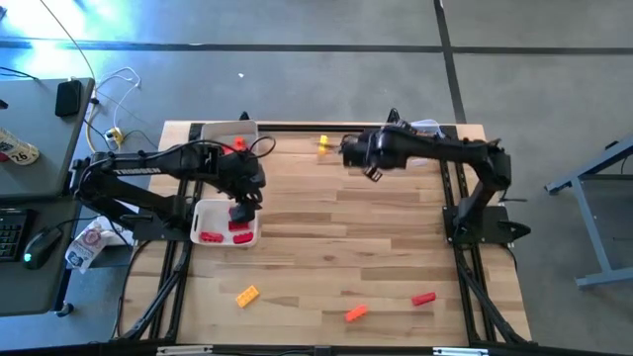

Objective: Sort & place blocks by color
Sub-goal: Put the yellow game piece into the transparent bin, then put the orange game piece into the gray bin

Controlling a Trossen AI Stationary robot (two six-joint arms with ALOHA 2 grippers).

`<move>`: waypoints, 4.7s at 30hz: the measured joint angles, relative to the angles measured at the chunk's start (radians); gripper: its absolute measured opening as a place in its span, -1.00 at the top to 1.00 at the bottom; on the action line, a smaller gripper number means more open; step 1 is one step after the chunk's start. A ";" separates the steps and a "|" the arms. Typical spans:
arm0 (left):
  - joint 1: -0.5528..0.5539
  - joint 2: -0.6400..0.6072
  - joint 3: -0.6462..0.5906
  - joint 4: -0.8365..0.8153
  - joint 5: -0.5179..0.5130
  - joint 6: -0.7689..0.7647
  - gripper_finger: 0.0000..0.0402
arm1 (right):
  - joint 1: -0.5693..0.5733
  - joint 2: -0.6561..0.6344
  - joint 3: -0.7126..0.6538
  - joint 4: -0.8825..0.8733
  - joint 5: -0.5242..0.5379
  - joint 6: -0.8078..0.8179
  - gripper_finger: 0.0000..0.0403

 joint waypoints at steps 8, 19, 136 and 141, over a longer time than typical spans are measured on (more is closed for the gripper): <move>-0.037 0.000 0.000 0.005 -0.016 -0.026 -0.04 | -0.225 0.000 0.000 0.004 -0.067 -0.146 0.65; -0.055 0.001 0.000 0.028 -0.032 -0.023 -0.04 | -0.452 0.001 0.000 0.100 -0.311 -0.305 0.65; -0.061 0.107 -0.001 0.203 -0.314 -0.076 -0.04 | 0.388 -0.089 0.000 0.191 -0.674 -0.298 -0.08; -0.061 0.107 -0.001 0.203 -0.314 -0.077 -0.04 | 0.473 -0.089 0.000 0.265 -0.674 -0.299 -0.10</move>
